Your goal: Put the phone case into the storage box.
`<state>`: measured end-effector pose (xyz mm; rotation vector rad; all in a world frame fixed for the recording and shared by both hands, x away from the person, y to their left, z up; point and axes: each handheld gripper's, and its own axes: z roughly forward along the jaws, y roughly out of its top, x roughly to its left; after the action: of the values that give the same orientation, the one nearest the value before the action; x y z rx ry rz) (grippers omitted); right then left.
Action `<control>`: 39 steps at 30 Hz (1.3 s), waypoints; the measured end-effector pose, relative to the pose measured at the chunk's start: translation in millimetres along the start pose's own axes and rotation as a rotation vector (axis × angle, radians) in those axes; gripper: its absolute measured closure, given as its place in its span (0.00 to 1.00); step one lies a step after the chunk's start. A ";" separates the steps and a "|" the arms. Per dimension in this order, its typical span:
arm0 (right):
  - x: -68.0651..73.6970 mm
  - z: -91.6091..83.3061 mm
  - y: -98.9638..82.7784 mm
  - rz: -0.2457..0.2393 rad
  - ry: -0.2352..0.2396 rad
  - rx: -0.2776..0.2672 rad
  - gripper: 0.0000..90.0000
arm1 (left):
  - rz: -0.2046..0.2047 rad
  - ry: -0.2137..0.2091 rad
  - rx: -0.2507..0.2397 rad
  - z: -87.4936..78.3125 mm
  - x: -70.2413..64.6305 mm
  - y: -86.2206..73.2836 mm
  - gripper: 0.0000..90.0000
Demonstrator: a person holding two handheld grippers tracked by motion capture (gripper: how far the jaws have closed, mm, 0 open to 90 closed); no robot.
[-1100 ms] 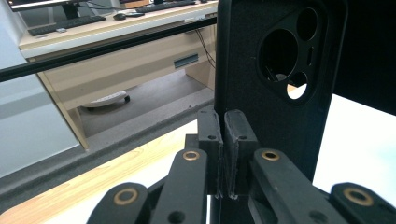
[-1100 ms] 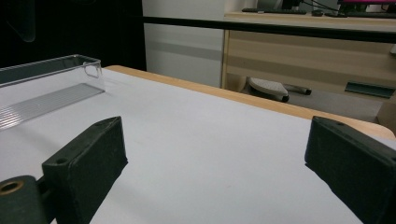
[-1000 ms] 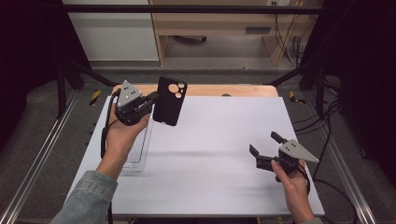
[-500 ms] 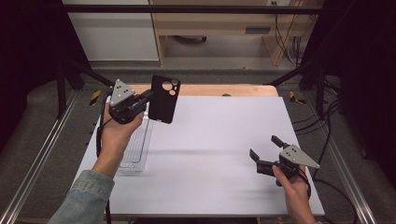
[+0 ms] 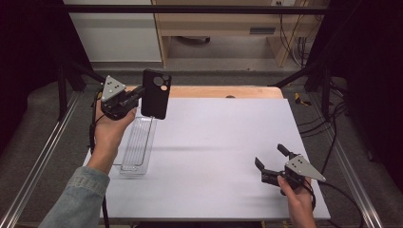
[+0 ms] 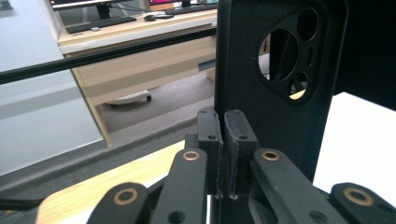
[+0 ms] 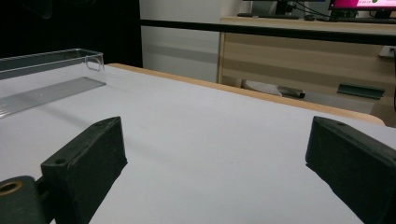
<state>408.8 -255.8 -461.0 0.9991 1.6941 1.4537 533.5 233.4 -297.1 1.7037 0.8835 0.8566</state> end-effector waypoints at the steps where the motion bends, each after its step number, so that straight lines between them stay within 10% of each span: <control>1: 0.2 -0.2 -0.7 0.003 0.000 0.000 0.06 | -0.010 -0.012 0.006 0.7 0.8 -0.5 0.96; 18: 10.9 4.3 -11.1 -0.025 0.037 -0.030 0.05 | -0.072 0.094 -0.028 13.6 44.8 -5.9 0.96; 39: 15.0 5.8 -14.3 -0.068 0.041 -0.012 0.05 | -0.127 0.101 -0.044 11.6 60.0 -9.4 0.96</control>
<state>405.0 -241.0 -476.1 0.9028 1.7291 1.4479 570.9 282.3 -300.9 1.5599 1.0224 0.8756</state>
